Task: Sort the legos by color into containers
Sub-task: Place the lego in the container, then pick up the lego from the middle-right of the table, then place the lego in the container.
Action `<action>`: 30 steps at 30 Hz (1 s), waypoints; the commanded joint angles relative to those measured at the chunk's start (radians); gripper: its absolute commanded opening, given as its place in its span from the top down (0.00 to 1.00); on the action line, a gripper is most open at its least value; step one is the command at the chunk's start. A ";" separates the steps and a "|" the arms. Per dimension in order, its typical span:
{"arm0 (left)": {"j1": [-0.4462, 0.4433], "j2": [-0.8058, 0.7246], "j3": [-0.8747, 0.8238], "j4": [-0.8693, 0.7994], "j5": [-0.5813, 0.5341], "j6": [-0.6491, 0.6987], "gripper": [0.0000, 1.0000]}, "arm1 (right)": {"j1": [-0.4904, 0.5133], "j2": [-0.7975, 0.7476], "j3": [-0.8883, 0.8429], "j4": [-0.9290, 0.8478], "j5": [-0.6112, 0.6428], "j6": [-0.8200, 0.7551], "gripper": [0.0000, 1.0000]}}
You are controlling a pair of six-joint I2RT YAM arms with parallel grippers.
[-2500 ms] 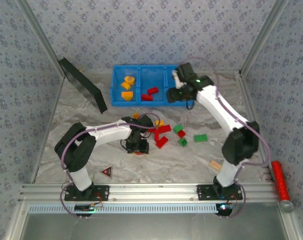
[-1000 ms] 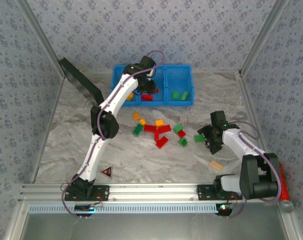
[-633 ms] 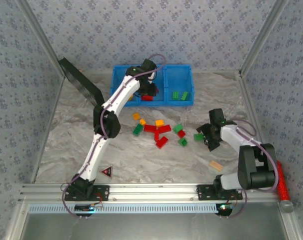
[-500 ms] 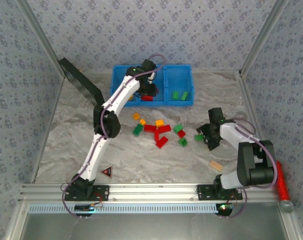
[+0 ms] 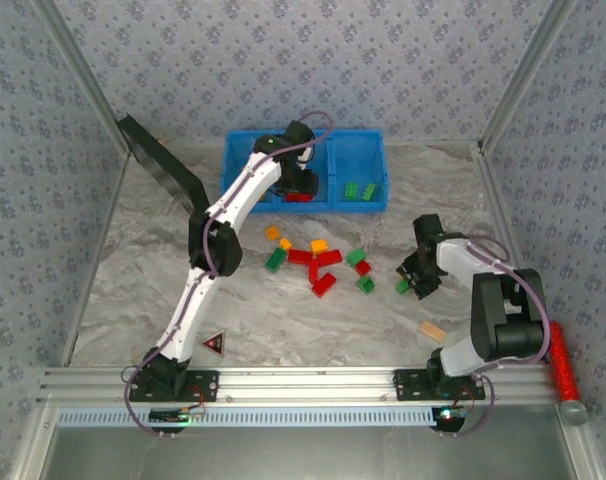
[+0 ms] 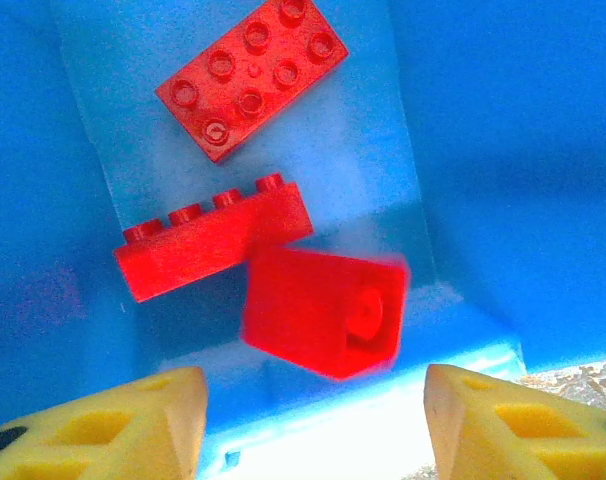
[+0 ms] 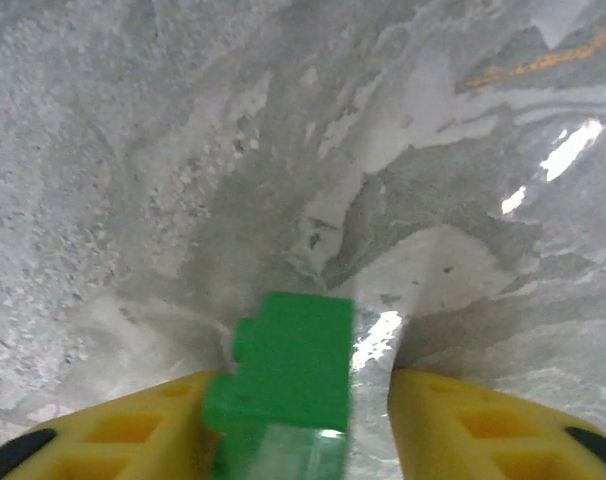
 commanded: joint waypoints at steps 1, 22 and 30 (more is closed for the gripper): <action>-0.005 -0.042 0.022 -0.016 0.015 0.006 0.39 | 0.025 0.075 -0.011 0.173 -0.057 -0.024 0.61; -0.004 -0.450 -0.486 0.036 -0.127 0.117 0.33 | 0.094 -0.008 0.300 -0.118 0.011 -0.491 0.83; -0.010 -0.542 -0.692 0.098 -0.073 0.080 0.33 | 0.152 0.023 0.628 -0.176 0.110 -0.775 0.83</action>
